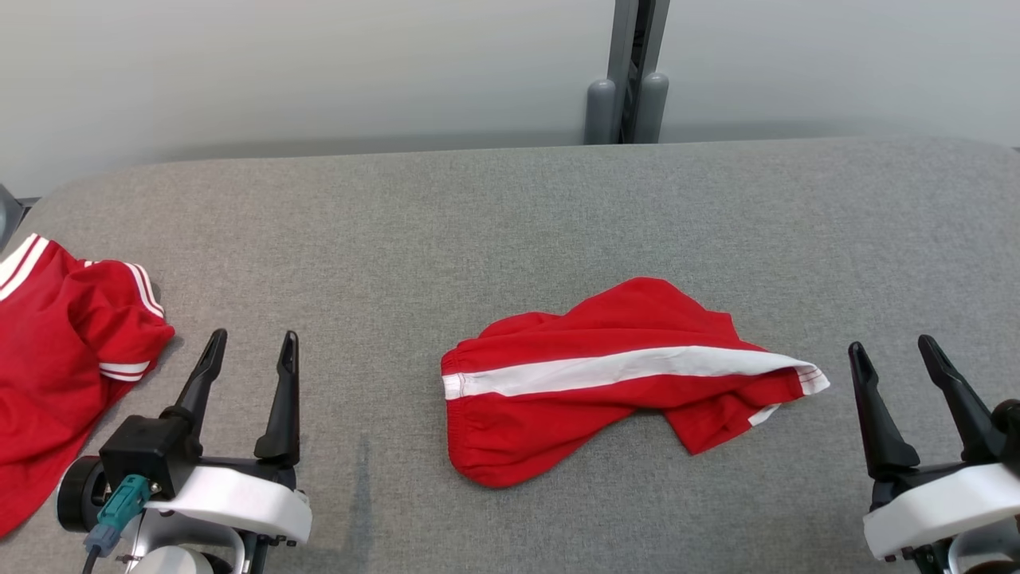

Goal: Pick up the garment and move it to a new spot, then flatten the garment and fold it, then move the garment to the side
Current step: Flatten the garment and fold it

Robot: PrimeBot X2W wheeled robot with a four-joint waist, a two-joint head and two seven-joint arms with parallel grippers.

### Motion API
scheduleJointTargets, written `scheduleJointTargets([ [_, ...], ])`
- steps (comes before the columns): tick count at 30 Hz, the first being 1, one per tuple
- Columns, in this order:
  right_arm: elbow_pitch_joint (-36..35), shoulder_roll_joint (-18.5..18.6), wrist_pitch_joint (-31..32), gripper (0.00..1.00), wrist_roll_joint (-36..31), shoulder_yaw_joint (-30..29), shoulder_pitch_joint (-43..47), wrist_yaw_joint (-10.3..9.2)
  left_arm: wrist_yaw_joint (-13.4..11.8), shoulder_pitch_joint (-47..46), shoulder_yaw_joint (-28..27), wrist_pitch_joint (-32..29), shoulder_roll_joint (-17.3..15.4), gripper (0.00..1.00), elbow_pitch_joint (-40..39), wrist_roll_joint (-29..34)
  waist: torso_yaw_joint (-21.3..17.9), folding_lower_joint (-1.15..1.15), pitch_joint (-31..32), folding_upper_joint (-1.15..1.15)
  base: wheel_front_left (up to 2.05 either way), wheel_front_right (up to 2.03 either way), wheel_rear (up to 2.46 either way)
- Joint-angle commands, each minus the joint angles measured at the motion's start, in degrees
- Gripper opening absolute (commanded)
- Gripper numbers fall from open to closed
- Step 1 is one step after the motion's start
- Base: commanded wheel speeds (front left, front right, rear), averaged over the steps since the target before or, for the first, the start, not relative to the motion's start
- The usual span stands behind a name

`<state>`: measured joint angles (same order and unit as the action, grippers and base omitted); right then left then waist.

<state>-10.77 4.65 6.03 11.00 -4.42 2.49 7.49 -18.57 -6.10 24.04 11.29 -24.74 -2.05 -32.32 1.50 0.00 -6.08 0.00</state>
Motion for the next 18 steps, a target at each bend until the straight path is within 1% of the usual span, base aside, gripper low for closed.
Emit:
scheduleJointTargets([
  [1,-0.4,0.1,0.2,1.00,0.1,-0.1,0.6,0.01,-0.4,0.7,0.0,0.1,-0.3,1.00,-0.2,0.2,0.1,0.00,0.2,0.00,0.00,0.00,0.00],
  [15,-0.9,-0.8,0.9,1.00,0.5,-0.2,0.8,0.01,-1.0,0.0,0.4,-1.0,-0.7,1.00,-1.3,0.0,0.1,0.00,0.4,0.00,0.00,0.00,0.00],
  [18,-0.8,-0.8,1.0,1.00,0.5,0.1,0.3,0.01,-0.6,-0.6,1.0,-1.6,-0.7,1.00,-1.6,0.1,0.0,0.00,0.2,0.00,0.00,0.00,0.00],
])
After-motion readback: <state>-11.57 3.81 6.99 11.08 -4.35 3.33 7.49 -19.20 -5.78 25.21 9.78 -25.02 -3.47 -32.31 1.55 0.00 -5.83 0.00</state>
